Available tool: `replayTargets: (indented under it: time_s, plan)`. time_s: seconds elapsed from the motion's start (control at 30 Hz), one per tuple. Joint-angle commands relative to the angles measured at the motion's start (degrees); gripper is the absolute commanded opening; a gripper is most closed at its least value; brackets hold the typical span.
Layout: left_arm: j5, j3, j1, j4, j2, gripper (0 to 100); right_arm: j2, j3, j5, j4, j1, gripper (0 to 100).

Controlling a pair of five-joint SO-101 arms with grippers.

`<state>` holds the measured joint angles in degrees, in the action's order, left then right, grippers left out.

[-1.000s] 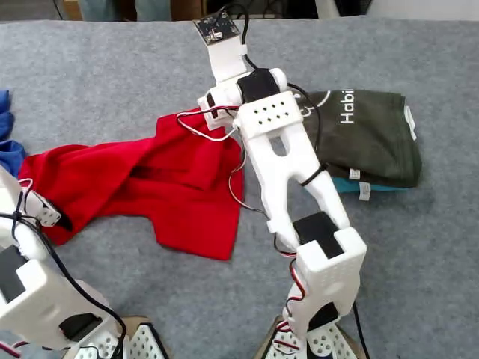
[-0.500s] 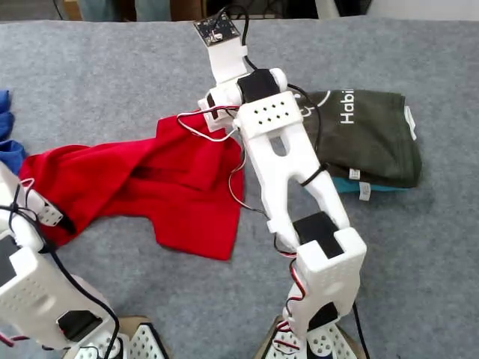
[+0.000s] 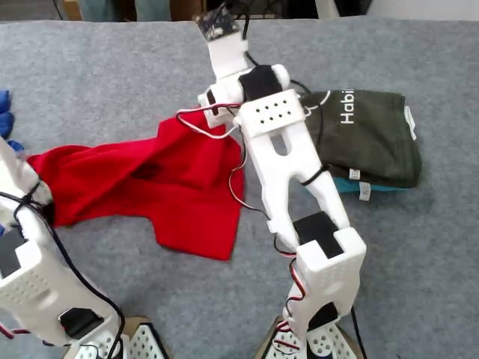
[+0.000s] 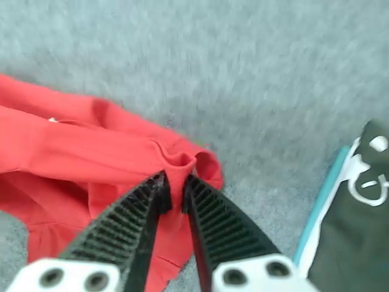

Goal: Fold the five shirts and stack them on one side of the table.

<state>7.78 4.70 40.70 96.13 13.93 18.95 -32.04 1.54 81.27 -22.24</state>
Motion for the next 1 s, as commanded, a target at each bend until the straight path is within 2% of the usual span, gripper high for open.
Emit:
replayTargets:
  time_s: [0.0, 0.1, 0.33, 0.43, 0.63, 0.97]
  plan:
    - [0.6, 19.5, 0.0, 4.9, -1.4, 3, -0.9, -12.4, -0.1, 3.6, 0.3, 1.5]
    - [0.6, 25.7, 0.0, 4.9, -6.5, 3, -0.9, -23.7, -0.1, 7.4, 0.3, 1.5]
    - [0.9, 29.1, -2.2, 4.7, -26.5, 3, -0.8, -50.7, -2.0, 11.7, 0.4, 1.5]
    - [6.6, 29.2, 1.1, 4.7, -35.0, 3, -0.9, -63.8, -6.0, 11.4, 0.4, 1.5]
    - [6.3, 29.2, 3.3, 4.7, -47.1, 3, -11.5, -59.7, -6.2, 6.1, 0.3, 1.5]
    - [4.9, 29.2, 3.4, 4.7, -56.1, 3, -25.7, -48.0, -6.0, -7.8, 0.5, 1.5]
